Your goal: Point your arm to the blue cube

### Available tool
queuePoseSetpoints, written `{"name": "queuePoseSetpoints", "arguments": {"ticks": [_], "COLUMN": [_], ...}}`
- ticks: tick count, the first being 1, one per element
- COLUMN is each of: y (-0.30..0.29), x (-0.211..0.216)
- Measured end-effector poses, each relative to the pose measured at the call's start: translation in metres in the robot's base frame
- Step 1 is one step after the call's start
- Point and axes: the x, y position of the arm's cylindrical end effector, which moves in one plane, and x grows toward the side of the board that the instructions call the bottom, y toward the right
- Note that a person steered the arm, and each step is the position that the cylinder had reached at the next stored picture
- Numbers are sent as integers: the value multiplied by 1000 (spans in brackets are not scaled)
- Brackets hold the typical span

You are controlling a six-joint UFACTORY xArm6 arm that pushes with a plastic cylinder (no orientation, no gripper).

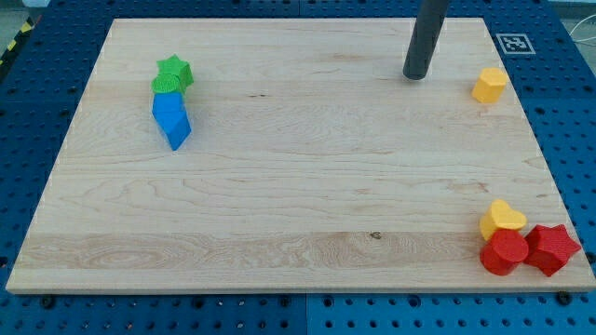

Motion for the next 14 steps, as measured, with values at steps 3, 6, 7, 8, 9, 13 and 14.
{"name": "queuePoseSetpoints", "arguments": {"ticks": [3,6,7,8,9,13,14], "y": [-20,-67,-67,-85,-100,-152,-182], "x": [12,12,12,13,18,48,56]}}
